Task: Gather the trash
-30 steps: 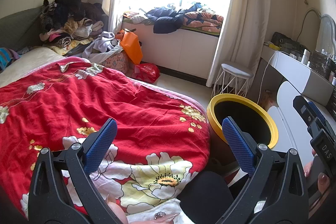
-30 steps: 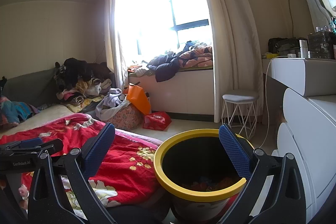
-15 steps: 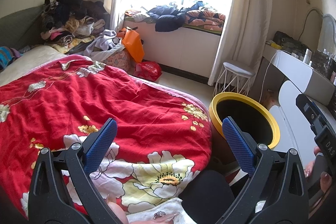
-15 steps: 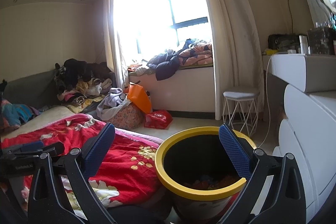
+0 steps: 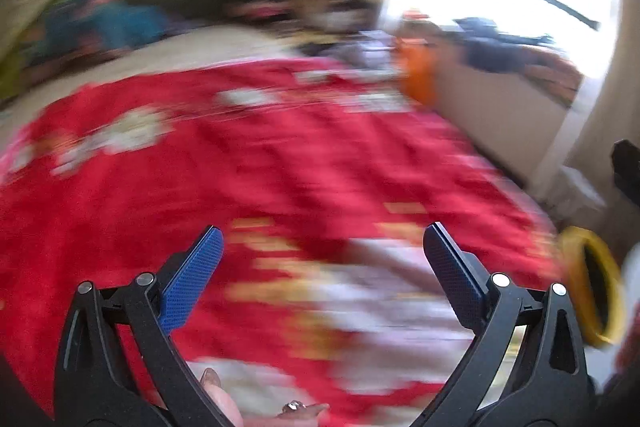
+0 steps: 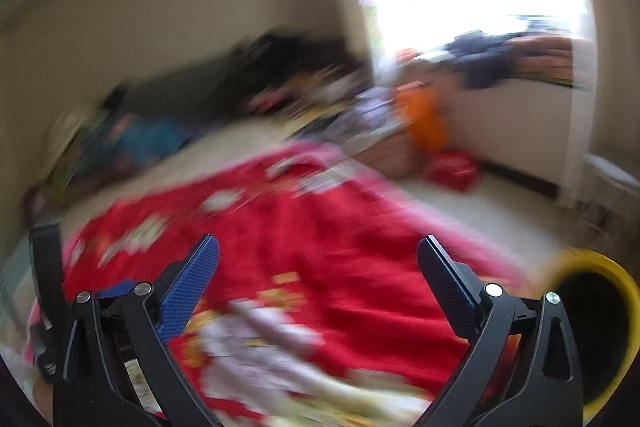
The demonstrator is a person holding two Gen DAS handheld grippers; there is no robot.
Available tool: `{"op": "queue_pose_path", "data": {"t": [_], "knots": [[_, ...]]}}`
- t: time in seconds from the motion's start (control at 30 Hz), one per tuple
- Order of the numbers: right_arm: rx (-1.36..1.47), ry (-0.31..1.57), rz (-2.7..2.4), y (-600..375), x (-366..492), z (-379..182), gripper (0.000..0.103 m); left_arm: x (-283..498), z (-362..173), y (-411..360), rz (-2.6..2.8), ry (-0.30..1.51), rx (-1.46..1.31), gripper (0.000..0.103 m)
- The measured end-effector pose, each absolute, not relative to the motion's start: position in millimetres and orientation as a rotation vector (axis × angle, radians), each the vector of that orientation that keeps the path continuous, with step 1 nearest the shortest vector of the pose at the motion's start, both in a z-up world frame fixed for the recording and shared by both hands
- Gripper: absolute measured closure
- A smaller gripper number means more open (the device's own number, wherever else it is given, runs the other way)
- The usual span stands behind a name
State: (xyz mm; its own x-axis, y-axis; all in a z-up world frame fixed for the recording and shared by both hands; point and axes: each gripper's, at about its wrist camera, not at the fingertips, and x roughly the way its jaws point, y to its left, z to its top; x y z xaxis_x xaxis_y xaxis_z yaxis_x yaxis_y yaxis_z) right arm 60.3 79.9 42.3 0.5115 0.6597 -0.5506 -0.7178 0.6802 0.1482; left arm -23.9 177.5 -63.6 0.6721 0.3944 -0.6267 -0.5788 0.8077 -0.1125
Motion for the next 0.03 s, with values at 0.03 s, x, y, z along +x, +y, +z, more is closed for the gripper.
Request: {"op": "queue_pose_path", "data": {"t": [0.03], "knots": [[-0.168, 0.68, 0.902, 120.2, 61.3, 27.3, 0.006, -33.3, -71.6, 198.4, 0.635, 0.642, -0.341, 0.011]]}}
